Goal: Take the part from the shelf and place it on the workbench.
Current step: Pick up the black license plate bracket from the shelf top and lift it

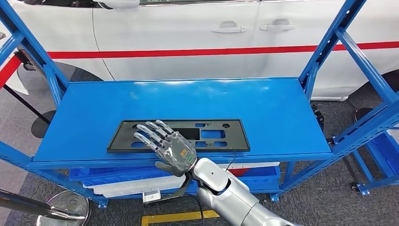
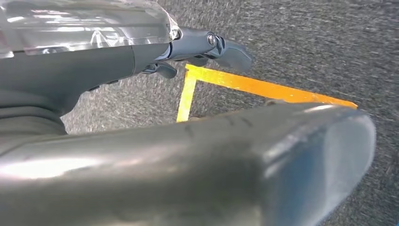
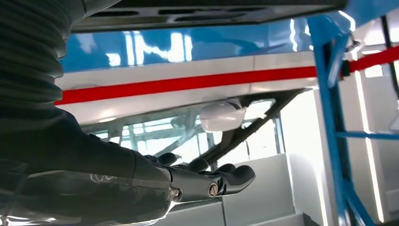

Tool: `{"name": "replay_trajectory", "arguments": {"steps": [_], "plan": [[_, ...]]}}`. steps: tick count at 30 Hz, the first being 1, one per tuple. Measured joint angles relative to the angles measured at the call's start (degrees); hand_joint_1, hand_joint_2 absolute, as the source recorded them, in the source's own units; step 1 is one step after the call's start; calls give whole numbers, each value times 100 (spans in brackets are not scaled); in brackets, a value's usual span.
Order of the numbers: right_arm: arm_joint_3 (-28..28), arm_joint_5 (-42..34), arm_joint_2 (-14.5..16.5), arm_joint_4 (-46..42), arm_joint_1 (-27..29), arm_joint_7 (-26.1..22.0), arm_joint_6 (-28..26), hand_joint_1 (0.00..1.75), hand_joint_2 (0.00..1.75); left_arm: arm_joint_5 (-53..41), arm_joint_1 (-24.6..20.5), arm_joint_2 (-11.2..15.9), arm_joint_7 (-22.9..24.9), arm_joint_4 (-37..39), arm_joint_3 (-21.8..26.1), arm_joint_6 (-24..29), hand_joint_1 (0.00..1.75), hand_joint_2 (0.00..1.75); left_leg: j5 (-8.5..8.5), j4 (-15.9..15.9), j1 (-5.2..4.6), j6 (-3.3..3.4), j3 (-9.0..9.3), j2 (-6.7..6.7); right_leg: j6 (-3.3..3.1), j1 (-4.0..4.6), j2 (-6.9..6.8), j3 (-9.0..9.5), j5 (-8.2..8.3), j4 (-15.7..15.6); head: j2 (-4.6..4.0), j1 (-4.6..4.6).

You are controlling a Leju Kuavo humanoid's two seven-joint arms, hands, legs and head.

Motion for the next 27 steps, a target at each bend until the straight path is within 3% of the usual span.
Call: {"name": "replay_trajectory", "arguments": {"steps": [3, 4, 7, 8, 9, 11, 13, 14, 18, 20, 22, 23, 24, 25, 27], "plan": [[6, 125, 152, 386, -129, 120, -7, 0, 175, -18, -2, 3, -27, 0, -4, -10, 0, 0, -84, 87, 23, -97, -29, 2, -120, -10, -6, 22, 38, -70, 0, -1], [7, 163, 208, 524, -182, 153, -14, 0, 175, -25, -2, 4, -32, 0, -5, -14, 0, 0, -210, 289, 27, -112, -116, 3, -163, -21, -14, 38, 52, -102, 0, -1], [20, 262, 340, 969, -305, 233, -37, 0, 175, -45, 6, 7, -41, 0, -8, -23, 0, 0, -708, 1380, 30, -134, -635, 5, -223, 3, -27, 52, 49, -114, 0, -2], [25, 291, 366, 1105, -320, 254, -40, 0, 175, -49, 13, 9, -42, 0, -9, -26, 0, 0, -748, 1598, 30, -141, -749, 6, -228, 15, -28, 53, 43, -106, 0, -1], [30, 318, 388, 1220, -329, 275, -43, 0, 175, -49, 20, 12, -42, 0, -10, -28, 0, 0, -680, 1605, 30, -144, -765, 6, -229, 23, -27, 53, 34, -93, 0, -2], [32, 371, 435, 1406, -362, 318, -51, 0, 175, -48, 24, 26, -42, 0, -10, -30, 0, 0, -299, 1007, 31, -132, -497, 10, -212, 27, -19, 56, 2, -50, 0, -2], [32, 403, 480, 1549, -414, 344, -66, 0, 175, -48, 14, 37, -43, 0, -10, -33, 0, 0, -49, 341, 22, -90, -186, 11, -168, 45, -8, 39, -38, 11, 0, -2], [32, 412, 493, 1604, -435, 350, -73, 0, 175, -47, 10, 38, -43, 0, -11, -36, 0, 0, -13, 176, 14, -62, -115, 9, -144, 55, -6, 24, -49, 35, 0, -1], [32, 446, 525, 1772, -501, 400, -86, 0, 175, -40, 24, 34, -44, 0, -12, -39, 0, 0, 10, 103, 10, 65, -113, 0, -44, 53, -7, -29, -111, 126, 0, -1], [32, 500, 530, 1869, -557, 486, -93, 0, 175, -34, 16, 34, -48, 0, -12, -37, 0, 0, 28, 80, 26, 119, -110, 4, 22, 30, -9, -237, -388, 579, 0, 0], [32, 600, 531, 2003, -596, 617, -102, 0, 175, -32, 14, 40, -55, 0, -12, -34, 0, 0, 27, 80, 23, 139, -116, 6, 66, 7, -11, -610, -739, 1353, 0, 0], [32, 655, 531, 2084, -604, 694, -108, 0, 175, -33, 17, 42, -58, 0, -12, -34, 0, 0, 26, 81, 21, 141, -116, 5, 76, -2, -12, -750, -810, 1629, 0, 0], [32, 700, 531, 2162, -611, 762, -115, 0, 175, -35, 20, 43, -63, 0, -12, -35, 0, 0, 24, 82, 20, 141, -113, 2, 74, -7, -12, -793, -768, 1698, 0, 0], [31, 733, 535, 2235, -625, 816, -124, 0, 175, -39, 23, 43, -69, 0, -12, -38, 0, 0, 23, 82, 19, 139, -107, -2, 61, -8, -12, -728, -622, 1540, 0, 0], [19, 766, 553, 2346, -673, 884, -152, 0, 175, -52, 21, 43, -81, 0, -12, -49, 0, 0, 15, 80, 15, 126, -86, -9, -2, 7, -11, -354, -214, 747, 0, 0]]}}
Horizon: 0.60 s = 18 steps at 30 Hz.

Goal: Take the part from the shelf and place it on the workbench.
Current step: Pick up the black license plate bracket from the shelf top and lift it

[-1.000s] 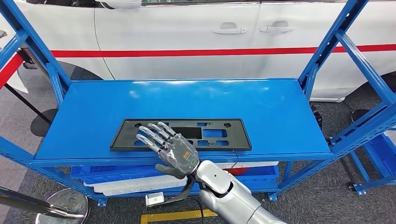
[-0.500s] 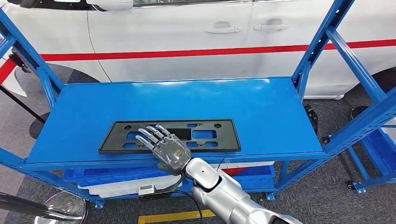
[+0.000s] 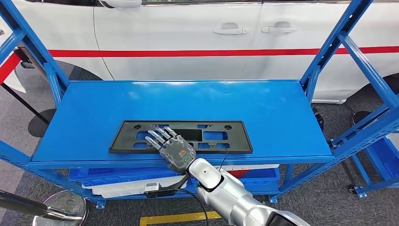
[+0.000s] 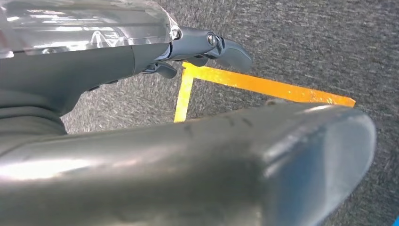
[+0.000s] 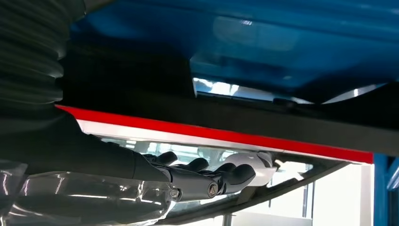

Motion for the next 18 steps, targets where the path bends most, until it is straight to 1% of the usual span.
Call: {"name": "replay_trajectory", "arguments": {"steps": [1, 2, 3, 4, 6, 7, 8, 9, 10, 11, 12, 13, 14, 15, 16, 17, 18], "plan": [[-11, 10, 12, 44, -21, 25, -21, 0, 175, -8, -3, -1, -7, 0, 0, -8, 0, 0, 0, -10, -5, -16, 8, 0, -36, 19, -1, 178, 130, -364, 0, 0], [-26, 20, 26, 79, -37, 44, -49, 0, 175, -14, -6, -1, -14, 0, 0, -16, 0, 0, 3, -20, -8, -38, 10, -1, -65, 39, -1, 296, 203, -621, 0, 0], [-44, 28, 37, 113, -46, 58, -77, 0, 175, -24, -10, 0, -20, 0, -1, -23, 0, 0, 10, -33, -6, -65, 7, 0, -85, 59, -1, 344, 214, -740, 0, -1], [-77, 33, 43, 147, -49, 62, -113, 0, 175, -39, -13, 1, -22, 0, -4, -28, 0, 0, 23, -51, -5, -97, 4, 0, -96, 73, -2, 341, 216, -755, 0, -1], [-178, 40, 57, 198, -54, 55, -170, 0, 175, -81, -17, 5, -22, 0, -17, -33, 0, 0, 23, -60, -3, -160, 6, 1, -132, 55, -10, 352, 245, -804, 0, -2], [-237, 43, 65, 217, -54, 50, -188, 0, 175, -100, -18, 11, -22, 0, -24, -34, 0, 0, -37, 13, -6, -182, -22, 3, -160, 38, -22, 371, 261, -838, 0, -2], [-287, 46, 73, 226, -54, 48, -191, 0, 175, -110, -18, 17, -22, 0, -27, -36, 0, 0, -164, 212, -8, -198, -107, 6, -189, 21, -37, 389, 278, -871, 0, -2], [-327, 50, 80, 237, -54, 46, -190, 0, 175, -116, -17, 22, -22, 0, -29, -37, 0, 0, -348, 539, -1, -207, -253, 9, -210, 16, -53, 399, 286, -889, 0, -1], [-360, 51, 82, 249, -53, 46, -189, 0, 175, -116, -14, 26, -21, 0, -30, -38, 0, 0, -553, 938, -1, -218, -434, 10, -227, 21, -62, 395, 288, -892, 0, -2], [-389, 53, 84, 263, -52, 46, -188, 0, 175, -116, -7, 26, -21, 0, -30, -40, 0, 0, -710, 1318, 2, -229, -606, 10, -233, 27, -69, 388, 289, -888, 0, -2], [-412, 53, 84, 277, -52, 46, -188, 0, 175, -116, 0, 29, -19, 0, -31, -40, 0, 0, -771, 1548, 5, -238, -704, 11, -234, 32, -71, 380, 291, -881, 0, -2], [-434, 54, 84, 289, -51, 46, -188, 0, 175, -116, 6, 33, -17, 0, -31, -41, 0, 0, -723, 1562, 6, -244, -696, 11, -233, 33, -71, 374, 293, -870, 0, -2], [-453, 54, 85, 298, -52, 46, -188, 0, 175, -116, 8, 39, -15, 0, -31, -40, 0, 0, -581, 1345, 9, -247, -571, 13, -227, 30, -70, 367, 293, -851, 0, -2], [-468, 55, 85, 304, -53, 46, -189, 0, 175, -115, 6, 46, -14, 0, -31, -40, 0, 0, -392, 954, 15, -247, -354, 15, -214, 26, -68, 359, 288, -822, 0, -2], [-483, 55, 86, 308, -56, 46, -189, 0, 175, -115, -1, 50, -14, 0, -31, -40, 0, 0, -260, 553, 14, -239, -142, 16, -190, 35, -64, 342, 275, -781, 0, -2], [-497, 56, 86, 310, -62, 47, -189, 0, 175, -116, -6, 54, -14, 0, -31, -40, 0, 0, -170, 244, 12, -214, 21, 12, -160, 45, -56, 323, 264, -743, 0, -2], [-509, 57, 86, 312, -70, 50, -190, 0, 175, -116, -8, 55, -14, 0, -32, -42, 0, 0, -139, 72, 7, -184, 107, 9, -127, 54, -49, 305, 259, -716, 0, -1]]}}
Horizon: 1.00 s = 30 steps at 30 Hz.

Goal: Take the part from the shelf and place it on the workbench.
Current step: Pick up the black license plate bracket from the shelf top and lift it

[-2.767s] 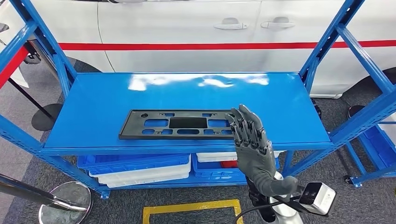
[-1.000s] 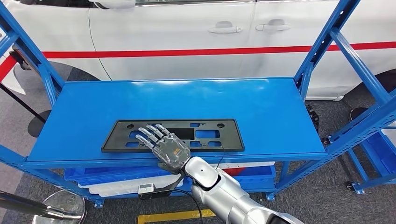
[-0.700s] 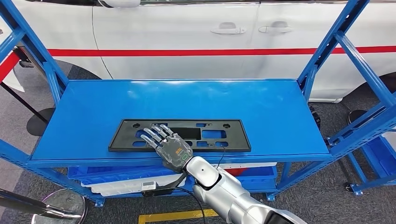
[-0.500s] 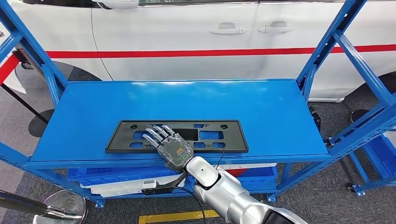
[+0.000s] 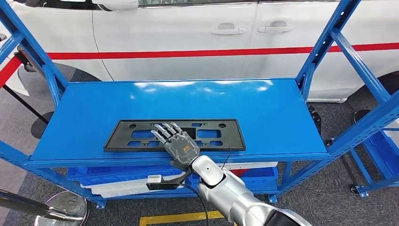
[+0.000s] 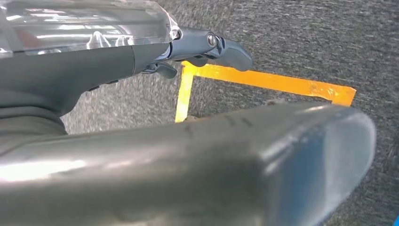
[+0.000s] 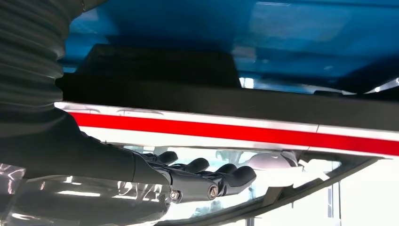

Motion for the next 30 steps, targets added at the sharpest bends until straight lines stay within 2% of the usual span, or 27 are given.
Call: {"name": "replay_trajectory", "arguments": {"steps": [3, 4, 5, 6, 8, 9, 10, 11, 13, 15, 17, 19, 20, 21, 24, 25, 26, 27, 28, 30], "plan": [[-40, 9, -1, 8, -16, 10, 0, 0, 175, -1, 8, -2, 1, 0, -1, -3, 0, 0, 30, -51, -20, 110, 2, 0, 95, -3, 24, -27, 28, 9, 0, 0], [-60, 10, -2, 10, -19, 13, 2, 0, 175, -3, 7, -3, 0, 0, -2, -4, 0, 0, 51, -63, -16, 143, -1, 9, 127, -10, 30, -47, 0, 47, 0, 0], [-82, 6, -2, 11, -25, 14, 4, 0, 175, -5, 2, -5, -2, 0, -2, -6, 0, 0, 72, -75, -6, 176, -7, 18, 158, -19, 33, -110, -98, 184, 0, 1], [-100, -1, -2, 12, -33, 14, 6, 0, 175, -7, -3, -6, -5, 0, -3, -7, 0, 0, 90, -84, 4, 202, -19, 27, 189, -32, 34, -225, -257, 432, 0, 1], [-140, -17, -3, 22, -46, 8, 7, 0, 175, -8, -10, -5, -13, 0, -3, -5, 0, 0, 107, -84, 2, 228, -54, 35, 242, -59, 33, -572, -643, 1187, 0, 1], [-162, -21, -4, 32, -47, 3, 6, 0, 175, -8, -9, -5, -15, 0, -3, -3, 0, 0, 112, -81, 0, 231, -68, 34, 255, -69, 33, -713, -753, 1494, 0, 1], [-184, -23, -5, 42, -48, -2, 5, 0, 175, -8, -6, -5, -16, 0, -3, -2, 0, 0, 115, -79, -1, 231, -76, 31, 257, -73, 33, -771, -760, 1628, 0, 1], [-204, -23, -6, 50, -50, -10, 5, 0, 175, -9, -2, -5, -17, 0, -3, -1, 0, 0, 117, -78, -2, 227, -76, 26, 245, -73, 33, -712, -658, 1526, 0, 1], [-238, -23, -5, 55, -64, -34, 5, 0, 175, -15, -2, -8, -19, 0, -4, -5, 0, 0, 120, -79, -4, 212, -64, 15, 181, -60, 35, -337, -281, 813, 0, 1], [-259, -23, -4, 55, -92, -57, 5, 0, 175, -22, -11, -17, -21, 1, -5, -10, 0, 0, 121, -75, -21, 165, -71, 7, 102, -22, 30, -18, -66, 162, 0, 1], [-280, -23, -9, 57, -144, -62, 5, 0, 175, -26, -15, -25, -24, 2, -5, -10, 0, 0, 128, -87, -30, 94, -82, 5, 54, 10, 29, 39, -61, -5, 0, 1], [-304, -27, -20, 59, -201, -52, 5, 0, 175, -26, -12, -22, -26, 2, -5, -11, 0, 0, 119, -92, -29, 27, -78, 9, 1, -10, 30, 51, -28, -58, 0, 1], [-314, -30, -23, 60, -221, -49, 5, 0, 175, -28, -12, -20, -27, 2, -5, -11, 0, 0, 57, -14, -28, 2, -106, 12, -34, -26, 26, 71, -6, -98, 0, 0], [-320, -33, -22, 60, -239, -45, 6, 0, 175, -34, -12, -17, -28, 2, -6, -14, 0, 0, -72, 190, -27, -19, -193, 14, -64, -44, 21, 90, 15, -136, 0, -1], [-336, -29, -17, 78, -259, -44, 5, 0, 175, -61, -6, -14, -28, 2, -8, -31, 0, 0, -580, 1280, -13, -63, -710, 16, -99, -39, 15, 103, 22, -150, 0, -1], [-340, -21, -17, 91, -259, -45, 4, 0, 175, -65, 0, -14, -28, 2, -8, -37, 0, 0, -610, 1489, -11, -74, -822, 17, -102, -33, 16, 104, 15, -144, 0, -1], [-343, -11, -17, 102, -259, -49, 4, 0, 175, -66, 6, -14, -29, 2, -8, -42, 0, 0, -527, 1480, -11, -79, -832, 17, -101, -30, 19, 107, 6, -134, 0, -1], [-344, 3, -17, 109, -260, -53, 3, 0, 175, -67, 7, -11, -31, 2, -8, -48, 0, 0, -341, 1226, -10, -77, -722, 18, -93, -31, 23, 116, -9, -120, 0, -1], [-344, 16, -15, 111, -262, -58, 3, 0, 175, -68, 6, -8, -32, 2, -8, -54, 0, 0, -119, 811, -9, -68, -534, 22, -78, -32, 25, 125, -32, -98, 0, -1], [-345, 30, -12, 115, -269, -63, 3, 0, 175, -70, -5, -3, -34, 2, -9, -63, 0, 0, 140, 122, -25, -25, -212, 24, -29, -10, 31, 116, -78, -38, 0, -1]]}}
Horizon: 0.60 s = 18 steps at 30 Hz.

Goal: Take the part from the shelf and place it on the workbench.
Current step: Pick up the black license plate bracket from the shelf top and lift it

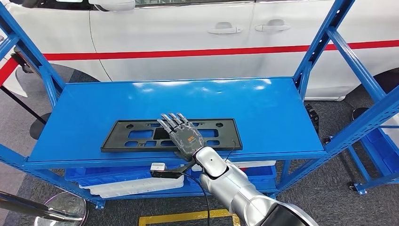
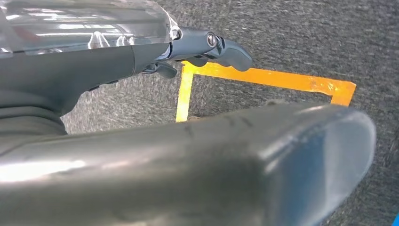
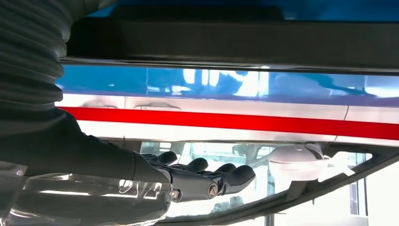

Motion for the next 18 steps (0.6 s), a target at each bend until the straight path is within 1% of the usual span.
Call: {"name": "replay_trajectory", "arguments": {"steps": [1, 2, 4, 5, 6, 7, 8, 9, 10, 11, 12, 13, 14, 15, 16, 17, 18], "plan": [[0, 3, 1, 3, -3, -1, -1, 0, 175, -1, -3, 1, 0, 0, -1, -4, 0, 0, 26, -144, -8, 30, 61, -2, 22, 11, 1, -12, -13, 22, 0, 1], [0, 4, 1, 6, -5, -2, -1, 0, 175, -2, -3, 0, 0, 0, -1, -6, 0, 0, 9, -164, -21, 62, 68, -9, 43, 20, 2, -23, -18, 34, 0, 1], [-1, 5, 1, 10, -9, -5, -2, 0, 175, -3, 2, -3, 0, 0, -1, -9, 0, 0, 27, -180, -13, 132, 64, -16, 93, 6, 3, -30, -45, 60, 0, 1], [-4, 5, 1, 10, -14, -6, -2, 0, 175, -2, 1, -5, 0, 0, -1, -10, 0, 0, 36, -192, -6, 167, 69, -17, 129, -2, 4, -62, -111, 141, 0, 1], [-7, 5, 0, 11, -20, -7, -2, 0, 175, -2, -3, -8, -1, 0, -1, -11, 0, 0, 44, -205, 4, 196, 73, -16, 164, -11, 5, -134, -220, 303, 0, 1], [-12, 5, -1, 15, -24, -7, -2, 0, 175, -2, -7, -9, -1, 0, -2, -12, 0, 0, 47, -209, 7, 214, 72, -14, 197, -25, 5, -282, -393, 618, 0, 2], [-16, 5, -2, 22, -25, -7, -1, 0, 175, -2, -10, -9, -1, 0, -2, -13, 0, 0, 45, -208, 7, 225, 68, -13, 221, -35, 5, -474, -577, 1005, 0, 2], [-20, 5, -3, 31, -21, -7, -1, 0, 175, -2, -10, -9, -1, 0, -2, -13, 0, 0, 44, -207, 6, 230, 65, -13, 237, -47, 5, -667, -721, 1387, 0, 2], [-25, 7, -4, 43, -16, -5, 1, 0, 175, -3, -9, -9, -1, 0, -2, -14, 0, 0, 42, -205, 5, 231, 64, -13, 246, -56, 4, -816, -784, 1662, 0, 2], [-29, 23, -5, 54, -13, 7, 2, 0, 175, -6, -7, -9, -1, 0, -2, -17, 0, 0, 39, -204, 5, 229, 67, -17, 242, -60, 4, -845, -711, 1681, 0, 2], [-33, 57, -5, 62, -14, 32, 4, 0, 175, -10, -6, -9, -2, 0, -3, -21, 0, 0, 35, -204, 5, 225, 75, -23, 227, -62, 5, -763, -539, 1474, 0, 2], [-36, 106, -5, 67, -19, 62, 8, 17, 175, -15, -7, -10, -2, 0, -5, -27, 0, 0, 30, -205, 4, 218, 85, -29, 202, -58, 5, -602, -319, 1115, 0, 2], [-37, 191, -5, 70, -27, 112, 20, 58, 175, -21, -9, -16, -3, 1, -8, -30, 0, 0, 24, -207, 3, 206, 92, -35, 160, -42, 8, -397, -135, 685, 0, 2], [-37, 293, -3, 75, -35, 169, 45, 102, 175, -25, -12, -23, -5, 1, -11, -32, 0, 0, 19, -206, -3, 189, 94, -38, 125, -23, 9, -240, -12, 341, 0, 2], [-37, 430, -1, 84, -42, 238, 83, 145, 175, -24, -14, -29, -7, 2, -14, -32, 0, 0, 16, -208, -3, 163, 91, -39, 94, -1, 10, -149, 40, 132, 0, 2], [-36, 586, 3, 102, -46, 319, 131, 172, 175, -20, -14, -34, -10, 2, -16, -31, 0, 0, 15, -215, -1, 131, 88, -38, 69, 20, 13, -107, 43, 26, 0, 2], [-33, 725, 8, 123, -47, 389, 176, 174, 175, -12, -14, -35, -13, 2, -16, -31, 0, 0, 19, -229, 0, 95, 92, -38, 52, 28, 13, -111, 51, 6, 0, 2]]}}
